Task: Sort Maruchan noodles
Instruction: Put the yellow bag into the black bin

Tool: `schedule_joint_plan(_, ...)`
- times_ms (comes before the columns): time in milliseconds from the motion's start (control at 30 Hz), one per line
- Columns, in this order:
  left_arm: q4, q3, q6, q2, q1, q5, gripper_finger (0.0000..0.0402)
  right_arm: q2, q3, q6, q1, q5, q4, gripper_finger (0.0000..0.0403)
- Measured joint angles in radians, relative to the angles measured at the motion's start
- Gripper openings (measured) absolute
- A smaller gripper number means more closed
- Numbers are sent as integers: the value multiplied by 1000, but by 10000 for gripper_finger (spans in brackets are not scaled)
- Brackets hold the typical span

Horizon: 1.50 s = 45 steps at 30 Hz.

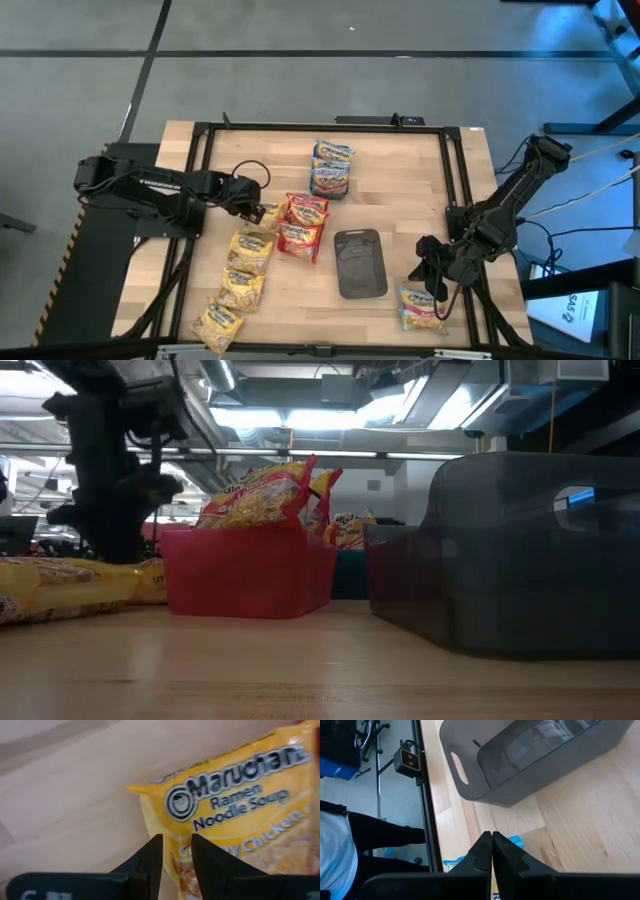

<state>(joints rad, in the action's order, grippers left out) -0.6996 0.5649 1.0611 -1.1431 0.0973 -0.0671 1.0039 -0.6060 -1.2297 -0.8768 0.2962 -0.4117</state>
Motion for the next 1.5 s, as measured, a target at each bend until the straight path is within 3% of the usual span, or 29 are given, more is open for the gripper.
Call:
schedule_joint_plan(200, 134, -90, 19, 0, 27, 93, 96, 0, 0, 0, 0, -4, 7, 12)
schedule_joint_plan(533, 197, -87, -2, 0, 26, 96, 92, 0, 0, 0, 0, -28, 6, 12)
schedule_joint_plan(800, 195, -87, -18, 0, 26, 90, 8, 0, 0, 0, 0, -28, 6, 12)
schedule_joint_plan(1000, 193, -86, -39, 3, 24, 77, 1, 0, 0, 4, 0, -28, 5, 12)
schedule_joint_plan(1233, 84, 15, -112, 81, 24, 55, 1, 0, 0, 5, 0, -28, -7, 12)
schedule_joint_plan(1500, -254, 252, -166, 118, -1, -65, 0, 0, 0, 9, 0, -28, -16, 12)
